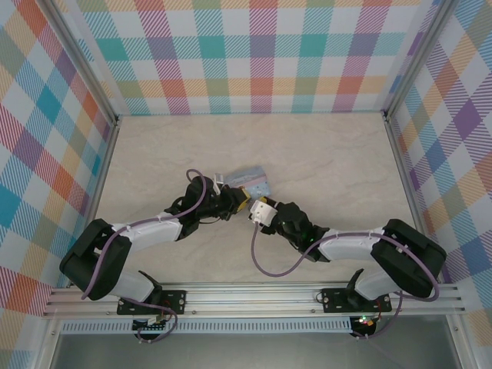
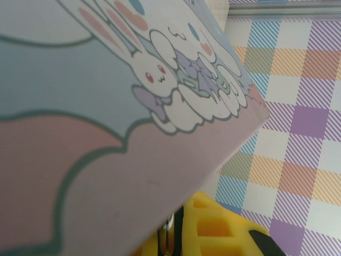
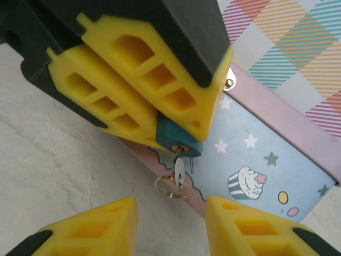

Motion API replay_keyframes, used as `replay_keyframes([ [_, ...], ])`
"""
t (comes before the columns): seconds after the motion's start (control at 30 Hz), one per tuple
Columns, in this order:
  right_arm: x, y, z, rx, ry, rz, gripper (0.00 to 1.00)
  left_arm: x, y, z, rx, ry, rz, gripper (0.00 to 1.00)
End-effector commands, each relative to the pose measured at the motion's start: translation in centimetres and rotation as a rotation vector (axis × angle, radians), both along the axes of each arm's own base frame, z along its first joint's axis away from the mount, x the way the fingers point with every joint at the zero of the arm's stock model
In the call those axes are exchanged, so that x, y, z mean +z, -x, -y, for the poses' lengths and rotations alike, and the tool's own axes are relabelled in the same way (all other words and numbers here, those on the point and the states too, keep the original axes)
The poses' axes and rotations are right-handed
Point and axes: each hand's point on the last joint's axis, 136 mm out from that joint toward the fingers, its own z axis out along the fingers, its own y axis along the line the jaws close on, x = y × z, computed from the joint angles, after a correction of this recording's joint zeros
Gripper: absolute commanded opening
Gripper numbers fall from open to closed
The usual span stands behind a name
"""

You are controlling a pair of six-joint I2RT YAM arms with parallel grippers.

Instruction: Unlock a padlock with a key

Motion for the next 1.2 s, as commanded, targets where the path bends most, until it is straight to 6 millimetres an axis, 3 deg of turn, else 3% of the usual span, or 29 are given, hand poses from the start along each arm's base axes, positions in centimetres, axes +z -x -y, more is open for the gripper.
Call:
replay_keyframes([
  [0.0, 2.9, -0.6, -1.4, 0.008, -0.071, 0.061, 0.37, 1.3, -0.1, 0.1, 0.004, 0.031, 0.016, 0.0],
  [0.8, 2.2, -1.3, -1.9, -0.027, -0.084, 0.03, 0.13, 1.1, 0.0, 0.2, 0.003, 0.041, 0.013, 0.0],
  [1.17, 2.3, -1.9, -2.0, -0.053, -0.1, 0.026, 0.15, 1.0, 0.1, 0.4, -0.006, 0.041, 0.014, 0.0],
])
